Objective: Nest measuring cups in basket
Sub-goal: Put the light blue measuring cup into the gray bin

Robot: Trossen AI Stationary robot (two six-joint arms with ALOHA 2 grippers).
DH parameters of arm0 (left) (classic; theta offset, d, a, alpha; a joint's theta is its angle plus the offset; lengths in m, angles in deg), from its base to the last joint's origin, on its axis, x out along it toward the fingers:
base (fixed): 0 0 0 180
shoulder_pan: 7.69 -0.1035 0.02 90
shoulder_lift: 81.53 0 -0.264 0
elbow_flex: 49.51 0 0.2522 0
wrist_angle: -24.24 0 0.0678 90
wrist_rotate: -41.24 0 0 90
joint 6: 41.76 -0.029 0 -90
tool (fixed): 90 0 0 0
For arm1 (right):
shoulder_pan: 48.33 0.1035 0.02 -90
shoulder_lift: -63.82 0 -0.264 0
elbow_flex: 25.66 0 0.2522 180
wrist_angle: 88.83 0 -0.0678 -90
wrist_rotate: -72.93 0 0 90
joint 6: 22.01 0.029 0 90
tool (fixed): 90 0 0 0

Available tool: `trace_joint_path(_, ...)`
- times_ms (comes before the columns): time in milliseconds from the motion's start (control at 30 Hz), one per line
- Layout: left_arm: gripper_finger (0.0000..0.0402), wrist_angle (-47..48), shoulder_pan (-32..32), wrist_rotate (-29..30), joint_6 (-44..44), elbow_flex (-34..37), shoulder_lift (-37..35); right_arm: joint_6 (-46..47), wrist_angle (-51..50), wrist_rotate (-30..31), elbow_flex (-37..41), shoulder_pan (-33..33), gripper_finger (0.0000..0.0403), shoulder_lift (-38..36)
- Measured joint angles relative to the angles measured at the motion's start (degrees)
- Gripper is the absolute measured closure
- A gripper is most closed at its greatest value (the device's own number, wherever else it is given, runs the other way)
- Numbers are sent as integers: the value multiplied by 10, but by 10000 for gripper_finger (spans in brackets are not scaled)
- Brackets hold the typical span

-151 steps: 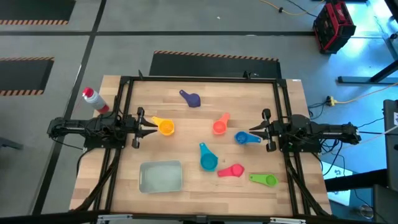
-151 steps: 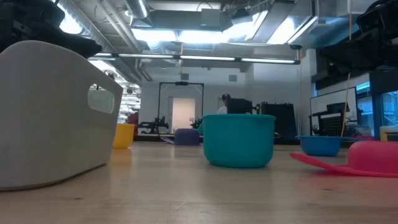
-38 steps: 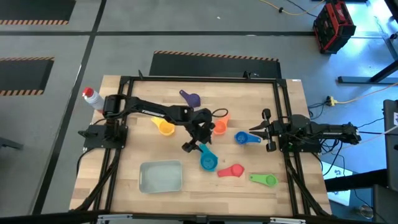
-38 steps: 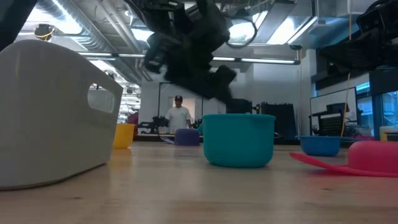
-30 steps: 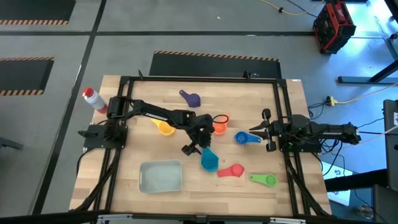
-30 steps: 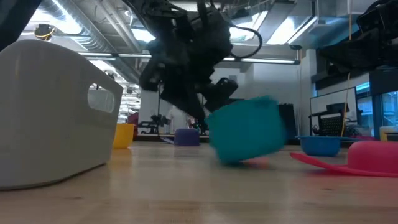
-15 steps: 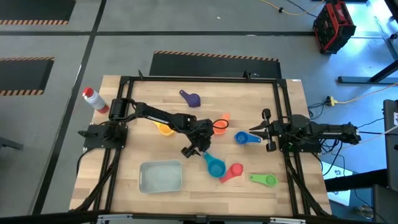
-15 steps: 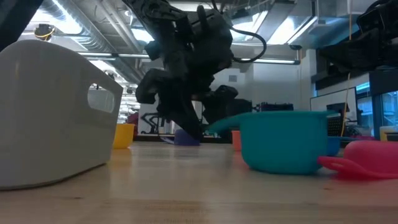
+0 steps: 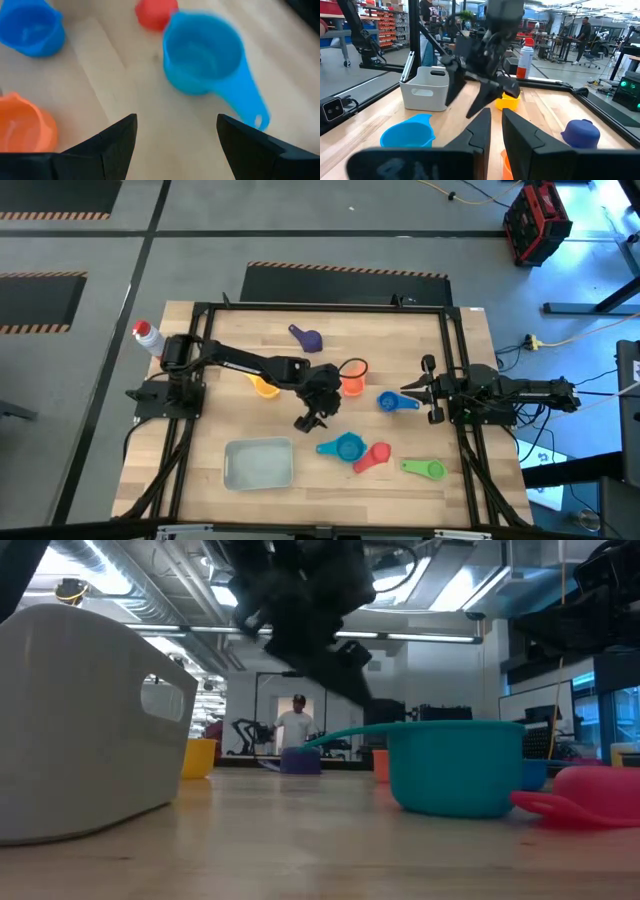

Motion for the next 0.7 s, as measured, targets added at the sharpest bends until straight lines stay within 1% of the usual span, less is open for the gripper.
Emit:
trace_joint_path(67, 134, -14, 0, -9, 66, 1, -3, 0, 0, 0, 0, 0, 350, 0)
trace_joint_path(133, 134, -49, 0, -9, 127, 1, -4, 0, 0, 0, 0, 0, 350, 0)
trace_joint_path(267, 134, -85, 10, 7, 206, 1, -5, 0, 0, 0, 0, 0, 350, 0)
trace_joint_path(400, 134, -111, 32, 61, 244, 1, -5, 2, 0, 0, 0, 0, 350, 0)
trace_joint_path(533, 134, -123, 58, 130, 276, 1, -4, 2, 0, 0, 0, 0, 350, 0)
trace_joint_path(633, 134, -125, 77, 178, 303, 1, 9, 2, 0, 0, 0, 0, 350, 0)
trace_joint_path(700, 134, -127, 89, 198, 324, 1, 19, 2, 0, 0, 0, 0, 350, 0)
